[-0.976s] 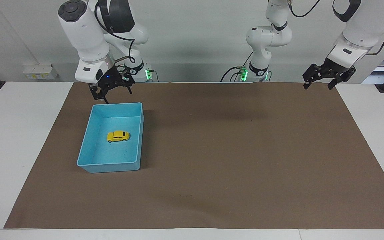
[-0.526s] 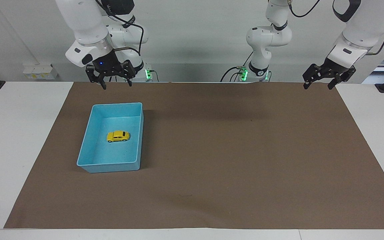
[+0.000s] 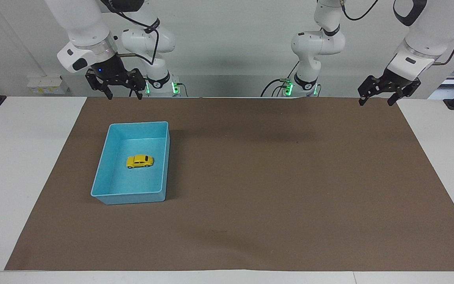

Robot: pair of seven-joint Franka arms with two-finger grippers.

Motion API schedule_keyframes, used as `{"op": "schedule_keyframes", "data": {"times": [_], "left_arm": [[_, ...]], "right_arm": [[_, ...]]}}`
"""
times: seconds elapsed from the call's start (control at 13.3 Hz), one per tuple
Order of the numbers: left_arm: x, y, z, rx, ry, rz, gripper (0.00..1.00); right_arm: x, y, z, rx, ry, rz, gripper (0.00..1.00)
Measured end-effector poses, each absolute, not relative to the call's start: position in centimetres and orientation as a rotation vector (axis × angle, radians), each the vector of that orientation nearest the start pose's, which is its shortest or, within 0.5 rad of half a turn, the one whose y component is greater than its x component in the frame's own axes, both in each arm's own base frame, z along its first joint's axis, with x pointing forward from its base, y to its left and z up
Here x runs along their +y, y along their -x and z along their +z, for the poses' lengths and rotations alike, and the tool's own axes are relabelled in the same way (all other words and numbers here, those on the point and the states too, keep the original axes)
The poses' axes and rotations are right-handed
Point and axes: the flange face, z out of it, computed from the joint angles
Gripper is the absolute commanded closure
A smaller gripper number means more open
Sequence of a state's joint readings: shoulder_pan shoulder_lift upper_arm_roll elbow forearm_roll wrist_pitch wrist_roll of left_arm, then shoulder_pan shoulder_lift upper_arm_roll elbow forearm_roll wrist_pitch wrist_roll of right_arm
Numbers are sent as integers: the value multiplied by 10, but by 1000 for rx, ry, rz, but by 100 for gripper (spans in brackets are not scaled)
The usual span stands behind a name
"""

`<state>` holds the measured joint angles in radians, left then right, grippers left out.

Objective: Wind up and store yellow beetle car

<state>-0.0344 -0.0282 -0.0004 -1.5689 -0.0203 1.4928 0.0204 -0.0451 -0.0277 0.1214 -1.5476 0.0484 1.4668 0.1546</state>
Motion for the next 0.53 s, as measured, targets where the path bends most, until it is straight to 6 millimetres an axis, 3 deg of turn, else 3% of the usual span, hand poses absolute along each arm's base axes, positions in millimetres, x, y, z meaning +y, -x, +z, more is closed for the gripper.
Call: {"op": "schedule_keyframes", "data": {"times": [0.53], "left_arm": [[-21,-537,634,89,3159,76,0]], "right_arm": [[41,-533,645,146,3109,107,0]]}}
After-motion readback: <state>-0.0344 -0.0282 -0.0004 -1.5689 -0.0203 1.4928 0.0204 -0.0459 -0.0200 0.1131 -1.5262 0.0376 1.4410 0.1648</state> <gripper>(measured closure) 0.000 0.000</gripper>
